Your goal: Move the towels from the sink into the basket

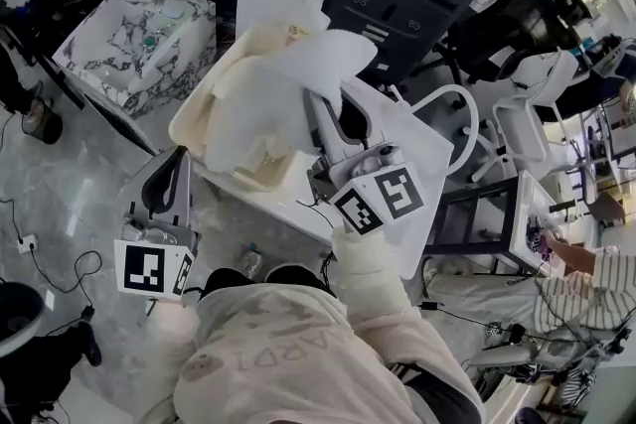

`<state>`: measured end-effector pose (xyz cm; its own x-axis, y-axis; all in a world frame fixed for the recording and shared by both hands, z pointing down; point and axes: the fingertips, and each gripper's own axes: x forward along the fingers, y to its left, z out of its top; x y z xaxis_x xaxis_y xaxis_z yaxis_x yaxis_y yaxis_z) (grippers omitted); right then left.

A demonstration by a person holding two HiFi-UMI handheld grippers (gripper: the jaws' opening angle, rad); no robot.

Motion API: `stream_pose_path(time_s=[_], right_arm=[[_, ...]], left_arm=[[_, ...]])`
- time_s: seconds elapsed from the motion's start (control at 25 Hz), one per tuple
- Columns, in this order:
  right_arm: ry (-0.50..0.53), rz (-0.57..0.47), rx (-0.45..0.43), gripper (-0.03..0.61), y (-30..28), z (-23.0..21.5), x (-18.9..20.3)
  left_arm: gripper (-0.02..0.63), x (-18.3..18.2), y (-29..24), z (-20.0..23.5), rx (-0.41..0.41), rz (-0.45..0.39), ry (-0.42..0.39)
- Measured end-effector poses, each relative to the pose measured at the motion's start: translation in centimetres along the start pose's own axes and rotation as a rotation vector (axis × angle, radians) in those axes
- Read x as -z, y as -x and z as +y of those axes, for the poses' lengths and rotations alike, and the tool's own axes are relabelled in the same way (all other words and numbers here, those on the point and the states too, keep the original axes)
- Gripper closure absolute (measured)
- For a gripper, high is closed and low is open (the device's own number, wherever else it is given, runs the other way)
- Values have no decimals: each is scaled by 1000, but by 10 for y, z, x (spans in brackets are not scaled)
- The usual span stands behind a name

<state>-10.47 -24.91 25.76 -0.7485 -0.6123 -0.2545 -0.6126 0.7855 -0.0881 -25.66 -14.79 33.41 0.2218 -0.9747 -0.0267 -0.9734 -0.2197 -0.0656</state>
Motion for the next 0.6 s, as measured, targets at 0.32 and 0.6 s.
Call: stream_pose_path(time_s=[0.32,0.6], right_arm=[[-47,130,26,499,-22,-12,63],[-114,265,65,499,-33,-28,113]], left_arm=[[609,8,4,21,-41,14,6],[609,13,1,30,-48,28,15]])
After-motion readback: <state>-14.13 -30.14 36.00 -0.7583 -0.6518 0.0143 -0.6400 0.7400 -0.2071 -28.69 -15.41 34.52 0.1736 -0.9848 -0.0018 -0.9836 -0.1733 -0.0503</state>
